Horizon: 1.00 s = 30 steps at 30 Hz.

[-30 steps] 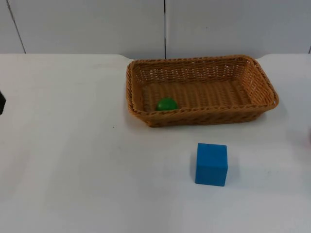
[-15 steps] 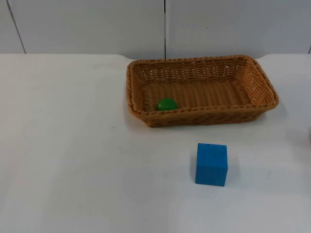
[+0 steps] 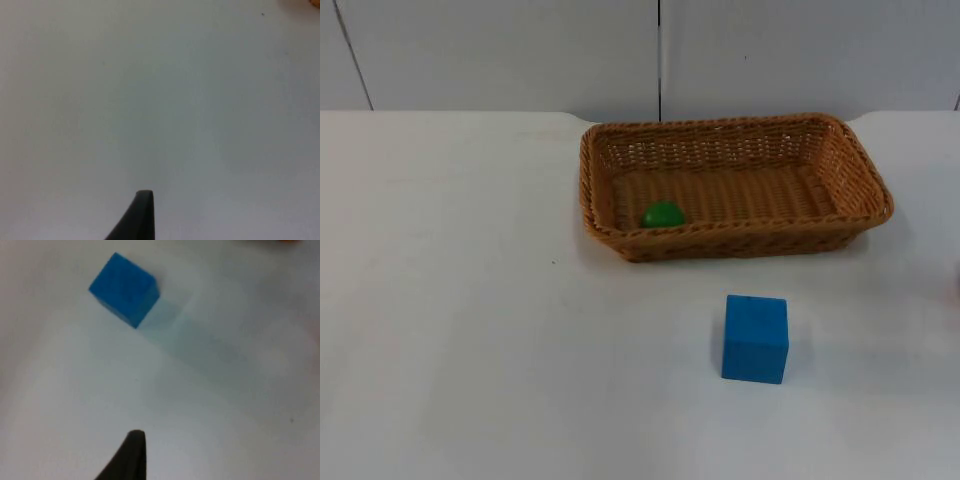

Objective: Place all geometric objects except the red cube into the basket.

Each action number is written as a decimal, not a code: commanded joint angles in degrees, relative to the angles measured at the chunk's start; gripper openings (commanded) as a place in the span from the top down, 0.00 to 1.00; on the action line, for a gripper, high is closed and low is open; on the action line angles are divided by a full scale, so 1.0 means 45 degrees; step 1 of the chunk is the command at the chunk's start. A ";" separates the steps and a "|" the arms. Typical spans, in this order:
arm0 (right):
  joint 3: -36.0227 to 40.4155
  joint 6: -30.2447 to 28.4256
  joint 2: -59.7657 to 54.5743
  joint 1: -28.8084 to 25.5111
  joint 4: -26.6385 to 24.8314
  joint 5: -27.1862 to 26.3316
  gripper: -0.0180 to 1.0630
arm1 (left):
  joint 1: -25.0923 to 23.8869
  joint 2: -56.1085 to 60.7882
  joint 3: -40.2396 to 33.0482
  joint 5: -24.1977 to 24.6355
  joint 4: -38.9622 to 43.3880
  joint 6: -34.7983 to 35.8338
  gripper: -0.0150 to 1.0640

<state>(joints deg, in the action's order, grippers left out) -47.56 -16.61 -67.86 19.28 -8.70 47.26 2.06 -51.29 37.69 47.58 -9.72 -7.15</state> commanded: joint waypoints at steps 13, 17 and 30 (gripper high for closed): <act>-0.4076 -0.1889 -0.7599 0.4019 0.2483 -0.1472 0.03 | -0.0033 0.0095 -0.0062 -0.0044 0.0026 -0.0021 0.01; -0.4406 -0.2414 -0.8520 0.4019 0.2538 -0.2015 0.03 | -0.0033 0.0095 -0.0062 -0.0044 0.0026 -0.0021 0.01; -0.4515 -0.3655 -1.0852 0.4019 0.1812 -0.4439 0.03 | -0.0033 0.0095 -0.0062 -0.0119 0.0026 -0.0117 0.01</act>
<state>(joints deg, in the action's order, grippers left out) -67.40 -31.76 -116.11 36.98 0.44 28.51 2.06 -51.29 37.69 47.46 -9.72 -7.49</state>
